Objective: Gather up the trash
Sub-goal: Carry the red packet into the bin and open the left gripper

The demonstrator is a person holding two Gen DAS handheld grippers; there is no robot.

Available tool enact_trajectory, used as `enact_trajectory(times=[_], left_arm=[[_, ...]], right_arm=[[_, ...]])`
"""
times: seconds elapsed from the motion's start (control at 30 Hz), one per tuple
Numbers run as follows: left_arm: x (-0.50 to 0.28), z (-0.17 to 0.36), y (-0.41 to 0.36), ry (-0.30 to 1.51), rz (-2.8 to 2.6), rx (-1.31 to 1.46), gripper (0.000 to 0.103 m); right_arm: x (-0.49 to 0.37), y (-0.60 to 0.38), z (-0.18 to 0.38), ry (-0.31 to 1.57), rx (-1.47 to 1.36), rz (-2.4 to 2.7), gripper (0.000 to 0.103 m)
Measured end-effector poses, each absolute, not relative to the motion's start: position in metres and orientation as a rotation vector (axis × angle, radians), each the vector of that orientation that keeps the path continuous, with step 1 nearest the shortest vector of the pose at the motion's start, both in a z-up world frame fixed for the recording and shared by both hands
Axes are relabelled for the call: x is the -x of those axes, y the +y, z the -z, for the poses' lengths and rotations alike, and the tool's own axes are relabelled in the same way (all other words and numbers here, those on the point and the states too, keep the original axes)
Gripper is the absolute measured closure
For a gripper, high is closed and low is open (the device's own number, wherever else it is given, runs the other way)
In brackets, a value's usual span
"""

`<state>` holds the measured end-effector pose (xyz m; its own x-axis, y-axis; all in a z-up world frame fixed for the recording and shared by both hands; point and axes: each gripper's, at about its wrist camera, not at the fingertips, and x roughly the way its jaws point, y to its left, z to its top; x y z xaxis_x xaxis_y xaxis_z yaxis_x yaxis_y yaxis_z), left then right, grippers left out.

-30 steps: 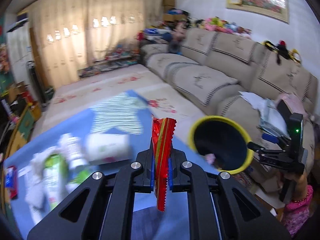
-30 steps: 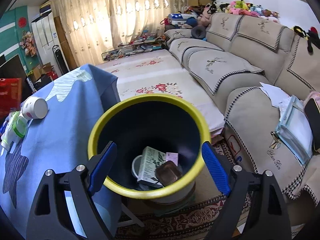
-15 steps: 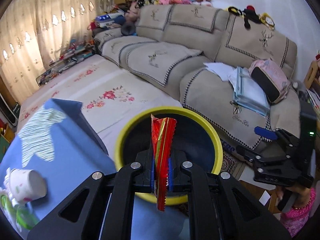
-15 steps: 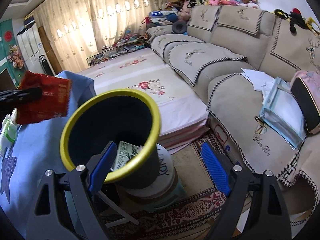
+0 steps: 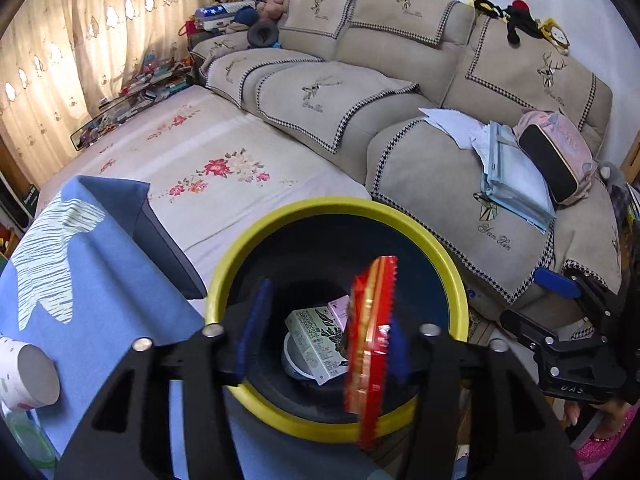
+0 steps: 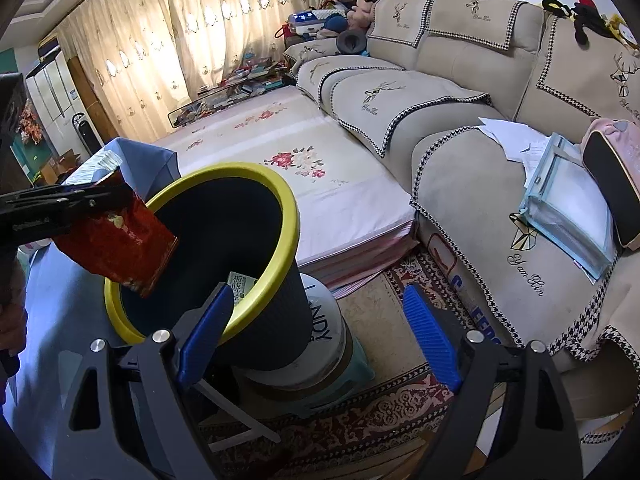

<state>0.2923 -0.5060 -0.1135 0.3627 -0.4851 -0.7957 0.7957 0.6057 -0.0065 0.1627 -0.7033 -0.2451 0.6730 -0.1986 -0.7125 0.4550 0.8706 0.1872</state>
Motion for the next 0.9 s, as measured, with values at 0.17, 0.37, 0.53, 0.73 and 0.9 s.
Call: enact_trajectory(times=[0.17,0.37,0.53,0.73,0.9], left_arm=[[-0.29,0.098,-0.479,0.833,0.844,-0.375,0.026],[-0.294,0.092,-0.471,0.842,0.861,-0.333,0.023],[-0.295,0.093,-0.486,0.873,0.888,-0.362,0.023],[-0.315,0.116,-0.508,1.072,0.83,-0.418,0.022],[-0.322,0.125,-0.523,1.141,0.823,-0.423,0.022]], right_arm=[[-0.164,-0.699,0.244,0.75,-0.359,0.373,0.021],[-0.163,-0.694,0.241,0.747,-0.351,0.372,0.021],[-0.159,-0.695,0.239,0.748,-0.347,0.383,0.021],[-0.155,-0.704,0.244,0.752,-0.362,0.398,0.021],[-0.151,-0.713,0.251,0.764,-0.381,0.406,0.021]])
